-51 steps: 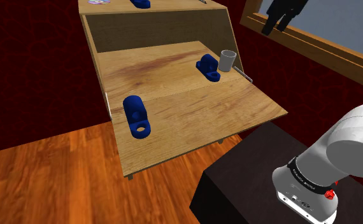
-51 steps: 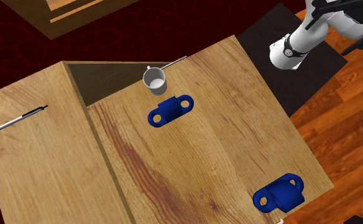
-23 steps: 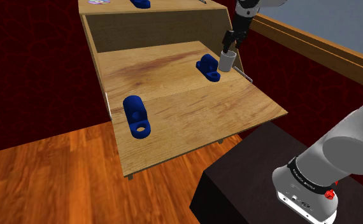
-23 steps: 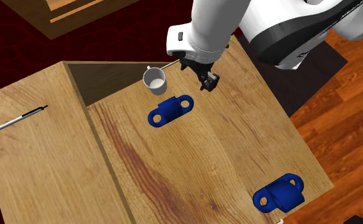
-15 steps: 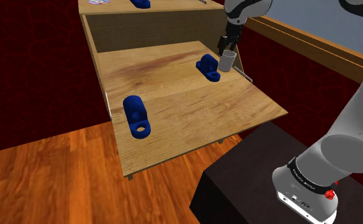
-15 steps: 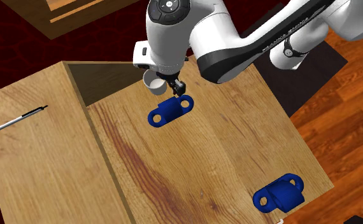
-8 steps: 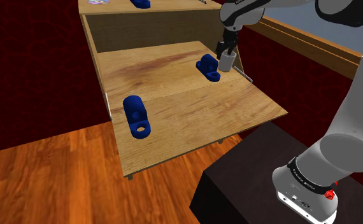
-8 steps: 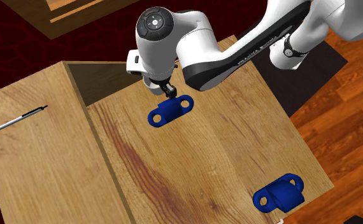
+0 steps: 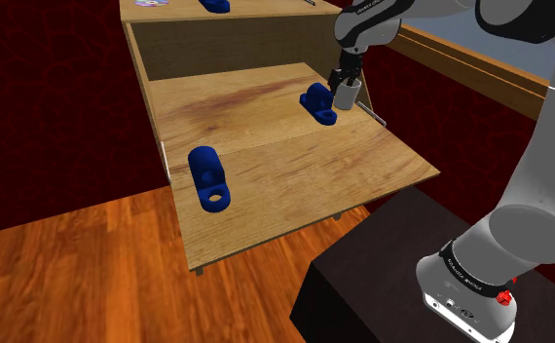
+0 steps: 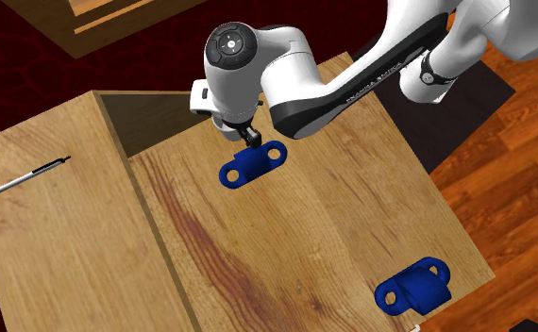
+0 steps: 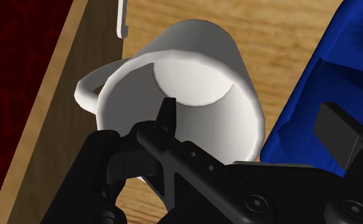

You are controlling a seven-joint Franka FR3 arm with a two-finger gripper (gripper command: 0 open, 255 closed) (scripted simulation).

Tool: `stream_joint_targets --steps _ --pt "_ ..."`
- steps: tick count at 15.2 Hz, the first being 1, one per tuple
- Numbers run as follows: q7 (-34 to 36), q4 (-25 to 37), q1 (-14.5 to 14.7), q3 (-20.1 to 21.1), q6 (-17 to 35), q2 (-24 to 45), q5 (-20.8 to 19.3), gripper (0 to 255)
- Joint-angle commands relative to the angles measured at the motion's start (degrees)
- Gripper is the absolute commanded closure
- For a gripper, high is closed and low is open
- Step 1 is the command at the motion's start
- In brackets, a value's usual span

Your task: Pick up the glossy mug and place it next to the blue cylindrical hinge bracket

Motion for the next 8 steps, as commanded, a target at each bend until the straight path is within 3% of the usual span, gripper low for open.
stream_joint_targets --steps 1,2,3,8 --pt "0.0 0.0 0.0 0.0 0.0 0.0 0.0 0" --pt "0.0 0.0 0.0 0.0 0.0 0.0 0.0 0" --pt "0.0 0.0 0.0 0.0 0.0 0.0 0.0 255" --pt "0.0 0.0 0.0 0.0 0.0 0.0 0.0 255"
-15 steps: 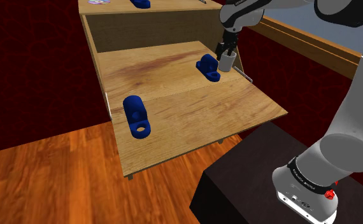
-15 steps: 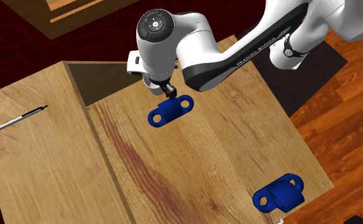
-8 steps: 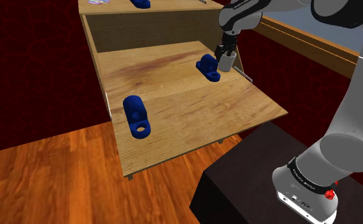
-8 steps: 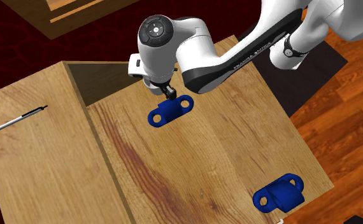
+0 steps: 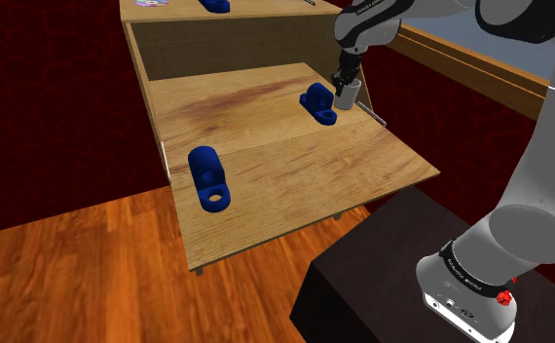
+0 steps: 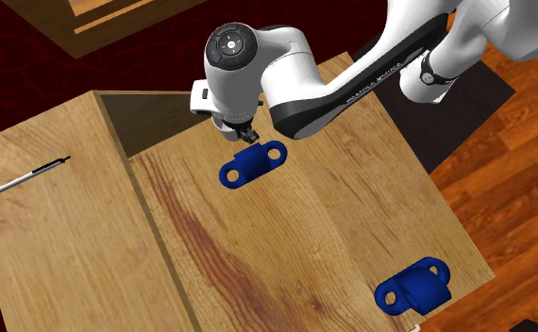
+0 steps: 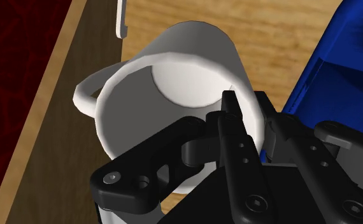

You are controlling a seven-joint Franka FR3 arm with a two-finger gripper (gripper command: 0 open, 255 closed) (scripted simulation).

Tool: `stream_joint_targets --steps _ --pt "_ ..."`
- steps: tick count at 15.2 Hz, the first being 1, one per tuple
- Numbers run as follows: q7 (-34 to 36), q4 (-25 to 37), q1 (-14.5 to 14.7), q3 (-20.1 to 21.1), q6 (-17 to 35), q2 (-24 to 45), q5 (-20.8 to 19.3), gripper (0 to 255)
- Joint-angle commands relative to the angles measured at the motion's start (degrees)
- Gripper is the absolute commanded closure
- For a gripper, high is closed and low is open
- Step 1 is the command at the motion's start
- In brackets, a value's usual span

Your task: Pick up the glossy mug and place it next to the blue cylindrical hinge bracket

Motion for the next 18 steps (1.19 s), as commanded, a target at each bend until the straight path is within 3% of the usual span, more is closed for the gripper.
stream_joint_targets --steps 1,4,18 --pt "0.0 0.0 0.0 0.0 0.0 0.0 0.0 255" --pt "0.0 0.0 0.0 0.0 0.0 0.0 0.0 255" --pt "0.5 5.3 0.3 -0.5 -9.2 -4.0 -1.0 255"
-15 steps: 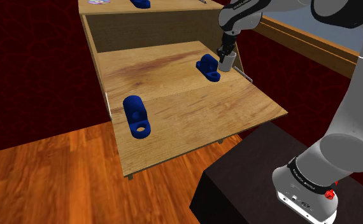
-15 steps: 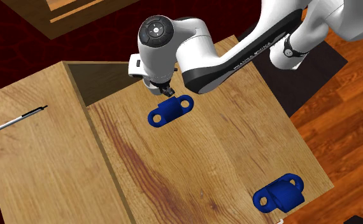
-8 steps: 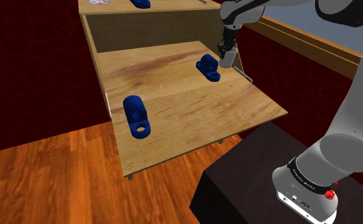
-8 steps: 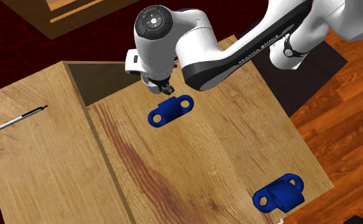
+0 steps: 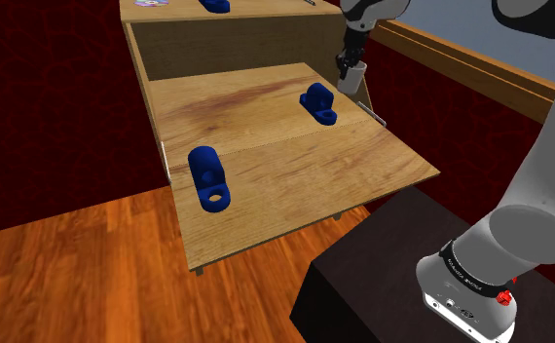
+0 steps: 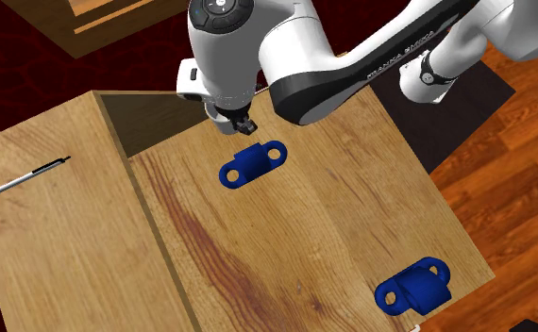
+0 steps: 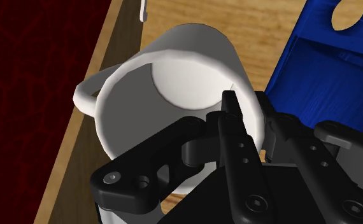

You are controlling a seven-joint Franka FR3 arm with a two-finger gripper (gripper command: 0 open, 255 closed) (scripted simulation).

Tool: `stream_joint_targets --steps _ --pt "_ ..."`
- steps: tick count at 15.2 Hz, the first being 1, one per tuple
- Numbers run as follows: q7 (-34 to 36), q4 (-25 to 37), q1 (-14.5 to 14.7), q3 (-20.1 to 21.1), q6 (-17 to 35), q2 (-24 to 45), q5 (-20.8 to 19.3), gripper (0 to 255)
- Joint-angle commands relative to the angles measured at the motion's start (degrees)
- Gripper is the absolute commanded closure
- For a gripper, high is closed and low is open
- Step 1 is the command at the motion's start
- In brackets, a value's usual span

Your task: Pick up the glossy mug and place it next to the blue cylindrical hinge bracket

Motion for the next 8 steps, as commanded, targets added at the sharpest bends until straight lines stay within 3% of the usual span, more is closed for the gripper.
stream_joint_targets --steps 1,8 --pt "0.0 0.8 0.0 -0.1 -1.5 -0.7 -0.2 255" --pt "0.2 4.6 0.0 -0.2 -6.4 -1.8 -0.5 255"
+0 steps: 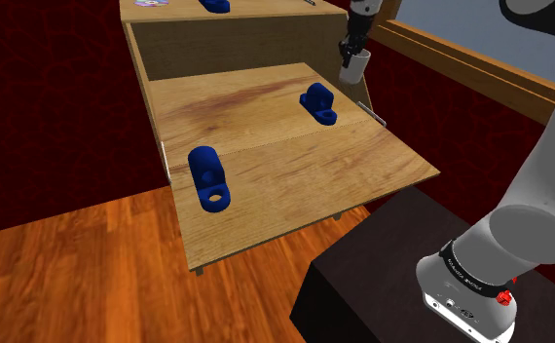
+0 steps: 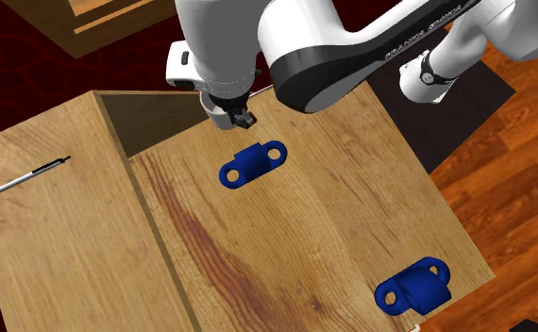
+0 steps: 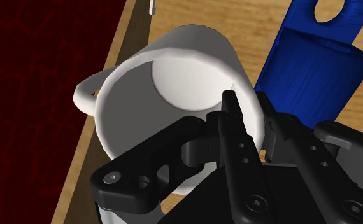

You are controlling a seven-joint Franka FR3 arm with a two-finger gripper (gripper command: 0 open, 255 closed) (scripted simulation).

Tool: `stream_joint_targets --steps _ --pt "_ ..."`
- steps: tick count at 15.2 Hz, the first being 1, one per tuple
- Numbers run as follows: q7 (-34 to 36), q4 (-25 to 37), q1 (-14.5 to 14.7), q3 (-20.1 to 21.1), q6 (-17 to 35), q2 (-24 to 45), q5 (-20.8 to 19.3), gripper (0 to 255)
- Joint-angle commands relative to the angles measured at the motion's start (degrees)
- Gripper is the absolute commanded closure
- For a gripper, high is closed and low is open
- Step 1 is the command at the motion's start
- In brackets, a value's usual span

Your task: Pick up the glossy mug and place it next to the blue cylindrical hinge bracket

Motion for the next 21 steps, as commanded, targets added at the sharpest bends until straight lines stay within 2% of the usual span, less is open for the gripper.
stream_joint_targets --steps 1,11,16,21 --pt "-0.1 1.1 -0.1 -0.1 -1.5 -0.4 -0.1 255" --pt "-0.1 8.1 -0.3 -0.2 -8.8 -0.8 -0.2 255" --pt "6.0 -2.8 4.1 1.4 -5.9 -8.8 -2.7 255" --pt "12.4 -11.0 7.8 3.8 -4.3 -15.2 -4.7 255"
